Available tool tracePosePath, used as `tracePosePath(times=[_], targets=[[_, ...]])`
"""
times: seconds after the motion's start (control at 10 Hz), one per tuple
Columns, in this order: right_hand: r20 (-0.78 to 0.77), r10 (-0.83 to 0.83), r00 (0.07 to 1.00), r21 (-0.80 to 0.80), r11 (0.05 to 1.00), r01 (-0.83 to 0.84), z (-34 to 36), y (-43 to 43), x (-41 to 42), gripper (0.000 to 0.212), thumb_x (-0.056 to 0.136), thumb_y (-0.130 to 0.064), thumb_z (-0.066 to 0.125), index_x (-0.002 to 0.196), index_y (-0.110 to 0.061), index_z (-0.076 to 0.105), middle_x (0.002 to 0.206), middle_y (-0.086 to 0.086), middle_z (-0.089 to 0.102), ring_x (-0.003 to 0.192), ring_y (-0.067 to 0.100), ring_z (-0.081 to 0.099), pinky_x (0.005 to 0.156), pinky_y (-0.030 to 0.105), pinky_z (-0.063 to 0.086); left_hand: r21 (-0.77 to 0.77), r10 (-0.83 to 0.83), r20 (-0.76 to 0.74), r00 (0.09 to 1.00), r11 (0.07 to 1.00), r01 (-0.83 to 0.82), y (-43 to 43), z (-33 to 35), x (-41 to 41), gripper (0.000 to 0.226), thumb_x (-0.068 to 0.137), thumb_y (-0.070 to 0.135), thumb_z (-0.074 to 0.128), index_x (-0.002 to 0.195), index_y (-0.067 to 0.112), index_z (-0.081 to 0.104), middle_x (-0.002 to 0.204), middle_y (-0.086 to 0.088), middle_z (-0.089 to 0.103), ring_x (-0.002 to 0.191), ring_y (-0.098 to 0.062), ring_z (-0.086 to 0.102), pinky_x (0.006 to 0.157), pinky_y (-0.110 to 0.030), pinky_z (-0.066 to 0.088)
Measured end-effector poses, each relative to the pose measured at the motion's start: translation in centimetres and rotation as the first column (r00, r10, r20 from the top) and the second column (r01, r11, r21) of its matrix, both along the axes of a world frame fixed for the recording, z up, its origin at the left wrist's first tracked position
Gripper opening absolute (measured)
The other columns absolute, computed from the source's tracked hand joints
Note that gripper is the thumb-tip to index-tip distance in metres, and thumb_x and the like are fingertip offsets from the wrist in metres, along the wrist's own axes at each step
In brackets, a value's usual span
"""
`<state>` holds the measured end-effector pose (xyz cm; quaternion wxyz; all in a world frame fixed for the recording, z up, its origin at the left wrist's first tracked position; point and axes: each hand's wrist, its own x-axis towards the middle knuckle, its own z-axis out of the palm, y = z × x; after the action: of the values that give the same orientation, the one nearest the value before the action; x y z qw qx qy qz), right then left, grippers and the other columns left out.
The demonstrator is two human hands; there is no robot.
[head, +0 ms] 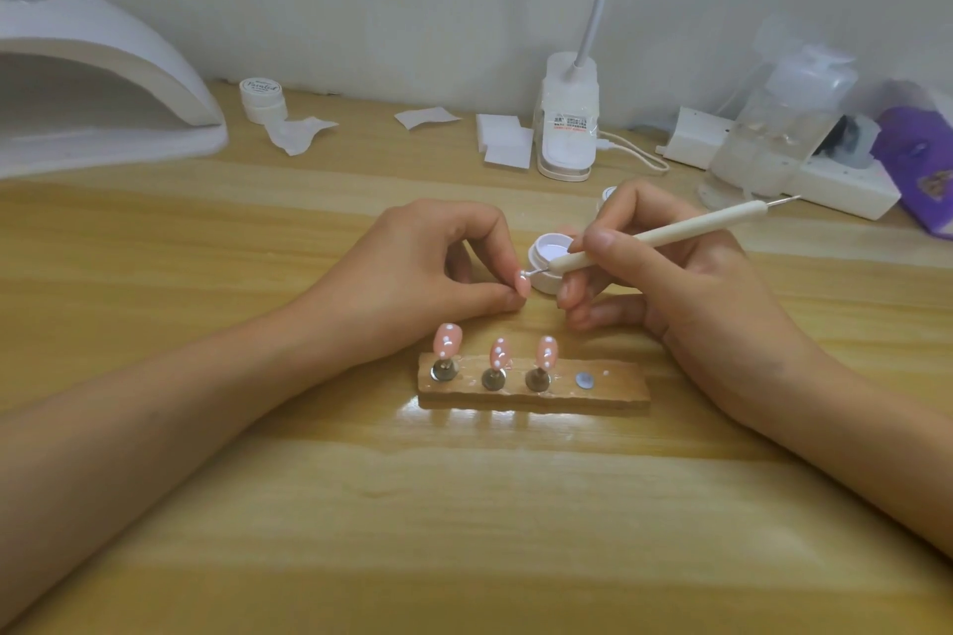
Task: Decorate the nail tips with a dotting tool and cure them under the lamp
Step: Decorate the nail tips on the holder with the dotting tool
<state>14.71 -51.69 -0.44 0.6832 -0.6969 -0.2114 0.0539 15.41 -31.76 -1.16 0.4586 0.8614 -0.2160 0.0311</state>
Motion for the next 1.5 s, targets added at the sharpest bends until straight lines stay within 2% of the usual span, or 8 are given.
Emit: tracePosePath(times=[0.2, 1.0, 1.5], targets=[[-0.006, -0.005, 1.0, -0.009, 1.0, 0.005, 0.0, 0.05, -0.12, 0.016, 0.088, -0.023, 0.063, 0.073, -0.019, 0.059, 0.069, 0.01, 0.069, 0.066, 0.018, 0.067, 0.062, 0.026, 0.056, 0.006, 0.005, 0.005, 1.0, 1.0, -0.005, 0.0, 0.01, -0.04, 0.015, 0.076, 0.013, 0.081, 0.073, 0.019, 0.068, 0.052, 0.028, 0.057, 0.05, 0.005, 0.052, 0.051, -0.004, 0.035], [-0.008, 0.006, 1.0, -0.012, 1.0, -0.006, 0.03, -0.02, -0.07, 0.02, 0.09, -0.019, 0.063, 0.071, -0.021, 0.061, 0.07, 0.011, 0.07, 0.066, 0.017, 0.067, 0.061, 0.026, 0.056, 0.005, -0.002, 0.01, 1.0, 1.0, 0.002, 0.03, 0.01, 0.02, 0.017, 0.076, 0.014, 0.081, 0.072, 0.022, 0.067, 0.053, 0.028, 0.059, 0.052, 0.005, 0.054, 0.051, -0.004, 0.035], [0.068, -0.007, 0.998, 0.077, 0.997, 0.002, 0.18, 0.04, -0.24, 0.016, 0.088, -0.024, 0.061, 0.072, -0.025, 0.059, 0.069, 0.008, 0.069, 0.068, 0.02, 0.066, 0.059, 0.026, 0.054, 0.005, -0.014, 0.021, 1.0, 1.0, 0.014, 0.04, -0.06, 0.02, 0.02, 0.076, 0.012, 0.081, 0.071, 0.024, 0.066, 0.054, 0.03, 0.058, 0.05, 0.006, 0.054, 0.051, -0.003, 0.036]])
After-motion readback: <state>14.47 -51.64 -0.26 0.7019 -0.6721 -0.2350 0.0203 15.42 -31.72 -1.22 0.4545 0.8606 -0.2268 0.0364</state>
